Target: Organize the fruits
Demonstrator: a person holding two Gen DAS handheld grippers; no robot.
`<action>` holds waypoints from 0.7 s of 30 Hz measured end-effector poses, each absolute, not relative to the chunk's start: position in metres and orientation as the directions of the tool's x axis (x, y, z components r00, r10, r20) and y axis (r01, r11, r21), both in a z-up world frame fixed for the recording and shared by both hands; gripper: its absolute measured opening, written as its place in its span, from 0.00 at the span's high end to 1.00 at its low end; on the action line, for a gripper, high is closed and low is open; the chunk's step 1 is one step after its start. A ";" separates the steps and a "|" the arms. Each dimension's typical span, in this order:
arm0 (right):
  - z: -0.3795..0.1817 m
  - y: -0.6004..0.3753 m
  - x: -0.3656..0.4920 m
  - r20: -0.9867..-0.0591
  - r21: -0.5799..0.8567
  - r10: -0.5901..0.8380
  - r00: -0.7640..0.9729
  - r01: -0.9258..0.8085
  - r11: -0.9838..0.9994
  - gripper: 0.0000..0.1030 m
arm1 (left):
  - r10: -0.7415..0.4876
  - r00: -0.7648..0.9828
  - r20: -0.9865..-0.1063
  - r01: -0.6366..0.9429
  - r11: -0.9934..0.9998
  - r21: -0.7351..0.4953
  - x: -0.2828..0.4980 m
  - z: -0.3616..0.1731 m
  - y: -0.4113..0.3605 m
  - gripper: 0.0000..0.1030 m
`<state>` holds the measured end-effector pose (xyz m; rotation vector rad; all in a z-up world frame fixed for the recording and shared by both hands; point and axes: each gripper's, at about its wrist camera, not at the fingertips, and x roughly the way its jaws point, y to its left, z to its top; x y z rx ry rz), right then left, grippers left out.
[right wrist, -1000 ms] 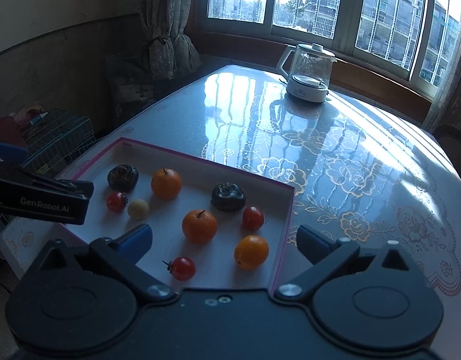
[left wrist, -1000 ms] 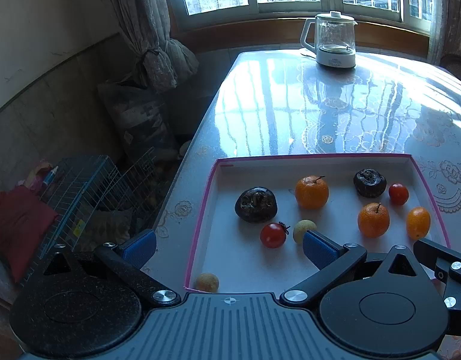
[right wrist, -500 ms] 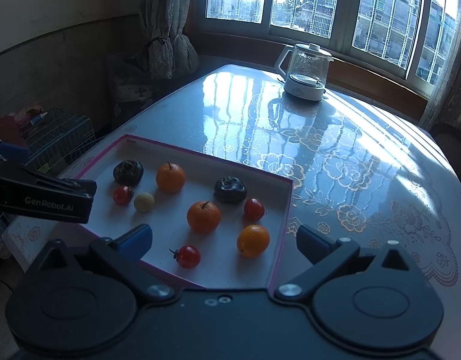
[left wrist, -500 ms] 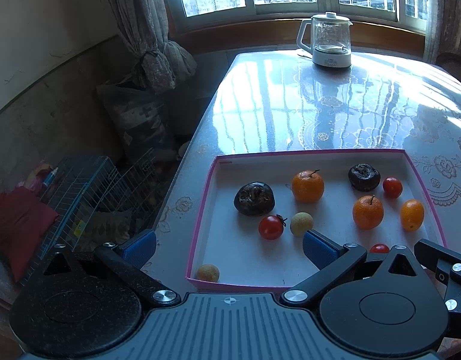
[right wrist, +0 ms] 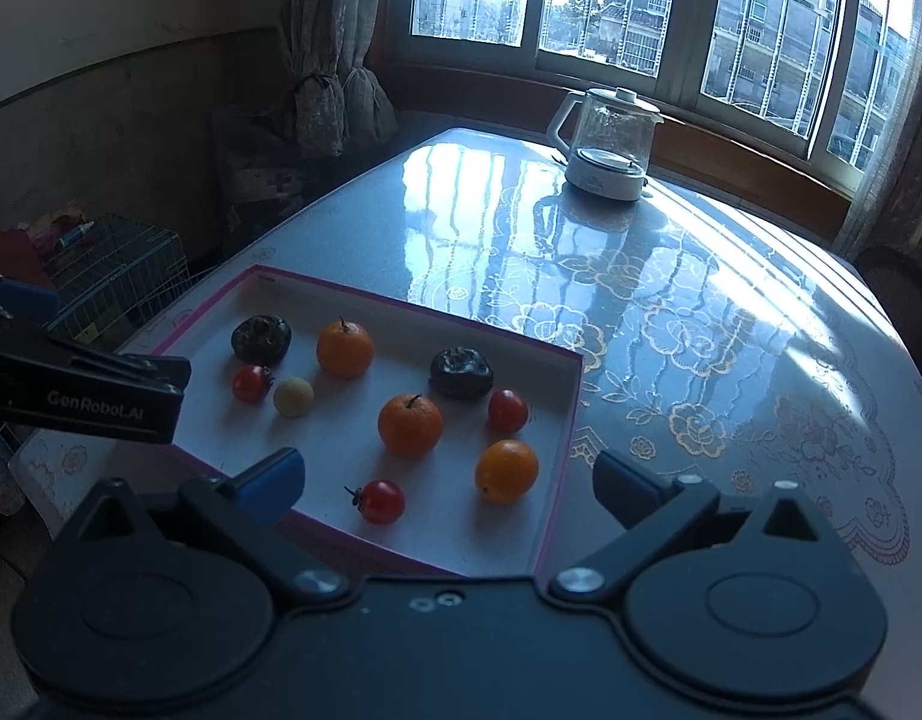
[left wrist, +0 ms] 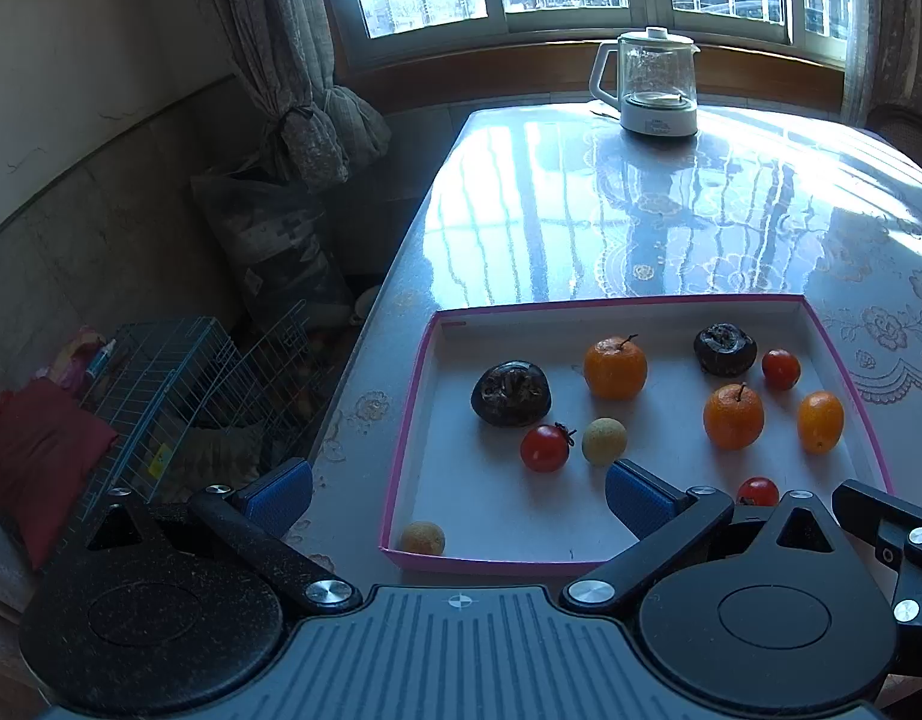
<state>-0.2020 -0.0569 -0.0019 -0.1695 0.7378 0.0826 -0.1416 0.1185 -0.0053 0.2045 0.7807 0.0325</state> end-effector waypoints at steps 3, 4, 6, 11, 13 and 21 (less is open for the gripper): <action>-0.002 -0.056 -0.203 -0.675 -0.123 0.018 0.738 -0.136 0.983 0.00 | 0.107 0.711 -0.695 0.044 0.980 0.195 -0.142 -0.005 0.119 0.00; -0.002 -0.055 -0.203 -0.675 -0.122 0.019 0.738 -0.137 0.983 0.00 | 0.106 0.711 -0.695 0.044 0.980 0.194 -0.142 -0.005 0.119 0.00; -0.002 -0.054 -0.204 -0.674 -0.122 0.019 0.738 -0.137 0.983 0.00 | 0.105 0.711 -0.696 0.045 0.980 0.194 -0.142 -0.005 0.119 0.00; -0.001 -0.052 -0.205 -0.673 -0.124 0.019 0.739 -0.138 0.983 0.00 | 0.104 0.711 -0.696 0.045 0.980 0.192 -0.142 -0.006 0.119 0.00; -0.001 -0.052 -0.205 -0.673 -0.125 0.019 0.739 -0.139 0.982 0.00 | 0.102 0.713 -0.694 0.046 0.980 0.191 -0.143 -0.005 0.119 0.00; -0.001 -0.052 -0.206 -0.673 -0.125 0.017 0.740 -0.137 0.983 0.00 | 0.104 0.712 -0.694 0.043 0.981 0.191 -0.143 -0.006 0.119 0.00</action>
